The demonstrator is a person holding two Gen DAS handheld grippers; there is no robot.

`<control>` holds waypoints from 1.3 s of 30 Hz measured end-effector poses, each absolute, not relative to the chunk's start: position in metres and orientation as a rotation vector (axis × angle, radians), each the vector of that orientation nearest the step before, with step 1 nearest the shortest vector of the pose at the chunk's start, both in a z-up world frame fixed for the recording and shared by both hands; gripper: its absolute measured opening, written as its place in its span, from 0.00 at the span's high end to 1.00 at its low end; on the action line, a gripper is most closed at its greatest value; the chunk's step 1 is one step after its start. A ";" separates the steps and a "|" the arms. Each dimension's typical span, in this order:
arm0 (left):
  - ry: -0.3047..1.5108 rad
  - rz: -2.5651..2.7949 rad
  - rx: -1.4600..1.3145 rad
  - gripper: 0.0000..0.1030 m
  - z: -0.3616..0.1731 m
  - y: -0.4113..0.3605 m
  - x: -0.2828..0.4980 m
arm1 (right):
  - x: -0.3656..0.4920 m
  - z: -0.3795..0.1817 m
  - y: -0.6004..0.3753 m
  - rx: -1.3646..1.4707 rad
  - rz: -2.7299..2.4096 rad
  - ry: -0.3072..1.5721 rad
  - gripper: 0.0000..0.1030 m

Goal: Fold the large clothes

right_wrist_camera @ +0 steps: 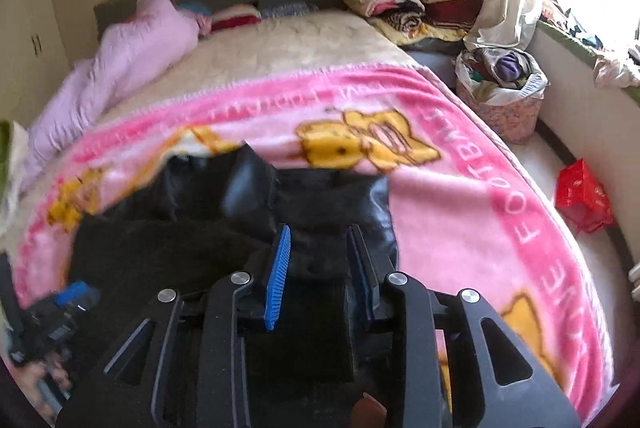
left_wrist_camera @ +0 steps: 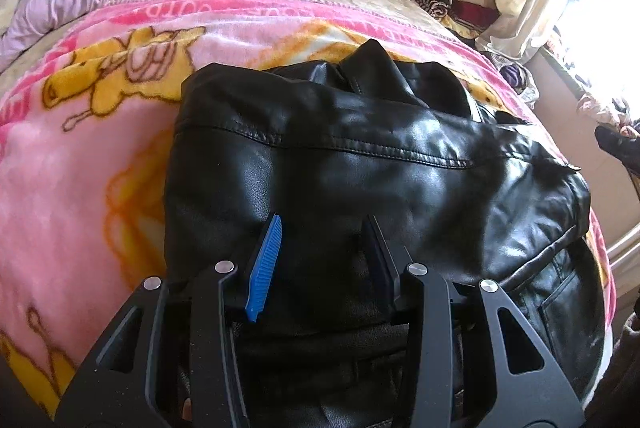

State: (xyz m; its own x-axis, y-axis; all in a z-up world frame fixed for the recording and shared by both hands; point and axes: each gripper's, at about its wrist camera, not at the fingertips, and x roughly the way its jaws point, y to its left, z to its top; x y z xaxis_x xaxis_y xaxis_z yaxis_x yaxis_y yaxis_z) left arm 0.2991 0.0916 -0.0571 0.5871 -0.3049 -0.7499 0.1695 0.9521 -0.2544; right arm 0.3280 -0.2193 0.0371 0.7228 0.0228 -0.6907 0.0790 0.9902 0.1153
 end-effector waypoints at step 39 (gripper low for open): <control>0.952 -0.319 -0.179 0.61 -0.040 0.085 0.272 | 0.305 -0.040 -0.174 0.104 0.147 0.893 0.47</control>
